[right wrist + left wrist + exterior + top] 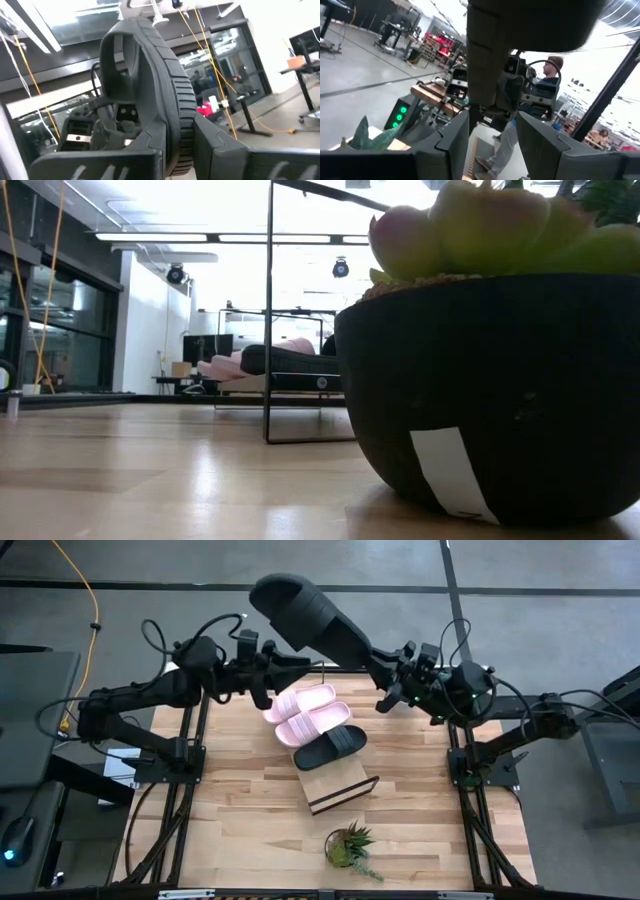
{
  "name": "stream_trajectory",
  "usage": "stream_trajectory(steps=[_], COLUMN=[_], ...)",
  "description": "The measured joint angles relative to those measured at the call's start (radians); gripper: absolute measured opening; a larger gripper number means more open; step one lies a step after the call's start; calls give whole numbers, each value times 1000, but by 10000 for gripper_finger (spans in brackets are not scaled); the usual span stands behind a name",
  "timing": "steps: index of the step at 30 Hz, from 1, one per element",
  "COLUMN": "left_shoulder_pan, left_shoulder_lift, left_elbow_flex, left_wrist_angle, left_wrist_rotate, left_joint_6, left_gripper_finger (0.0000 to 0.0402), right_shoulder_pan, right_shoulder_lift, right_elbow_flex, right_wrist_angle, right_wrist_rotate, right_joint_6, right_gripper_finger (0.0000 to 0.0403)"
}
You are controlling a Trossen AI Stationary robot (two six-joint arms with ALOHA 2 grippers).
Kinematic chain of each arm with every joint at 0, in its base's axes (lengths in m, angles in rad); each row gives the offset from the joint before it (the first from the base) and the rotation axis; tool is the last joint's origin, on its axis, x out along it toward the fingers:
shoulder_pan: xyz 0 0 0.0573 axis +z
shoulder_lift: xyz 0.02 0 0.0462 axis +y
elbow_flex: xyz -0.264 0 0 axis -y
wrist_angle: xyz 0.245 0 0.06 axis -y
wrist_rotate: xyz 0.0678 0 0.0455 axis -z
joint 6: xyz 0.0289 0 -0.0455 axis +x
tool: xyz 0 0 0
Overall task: Pick and place slides into the shelf
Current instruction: Put the black slides on the shelf
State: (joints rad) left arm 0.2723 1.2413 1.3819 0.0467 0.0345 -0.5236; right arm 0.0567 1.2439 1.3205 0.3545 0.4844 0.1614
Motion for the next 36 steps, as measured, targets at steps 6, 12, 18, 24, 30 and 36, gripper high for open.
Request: stream_trajectory(steps=[6, 12, 18, 24, 30, 36], left_shoulder_pan=[-4, -40, -52, -52, -52, -53], left_shoulder_lift=[17, 20, 20, 32, 44, 45], left_elbow_flex=[-1, 0, 0, 0, 0, 0], left_wrist_angle=[39, 137, 140, 164, 196, 221], left_wrist_rotate=[-3, -45, -81, -84, -106, -105], left_joint_6=[14, 105, 130, 127, 131, 177], left_gripper_finger=[152, 152, 152, 152, 152, 152], right_shoulder_pan=[6, 5, 4, 4, 5, 5], right_shoulder_lift=[21, 44, 71, 92, 95, 100], right_elbow_flex=[0, 0, 0, 1, 1, 1], right_wrist_angle=[54, 83, 122, 166, 195, 203], right_wrist_rotate=[-11, -31, -54, -71, -112, -121], right_joint_6=[-12, -2, 21, 23, 24, 46], right_gripper_finger=[30, 29, 29, 29, 28, 28])
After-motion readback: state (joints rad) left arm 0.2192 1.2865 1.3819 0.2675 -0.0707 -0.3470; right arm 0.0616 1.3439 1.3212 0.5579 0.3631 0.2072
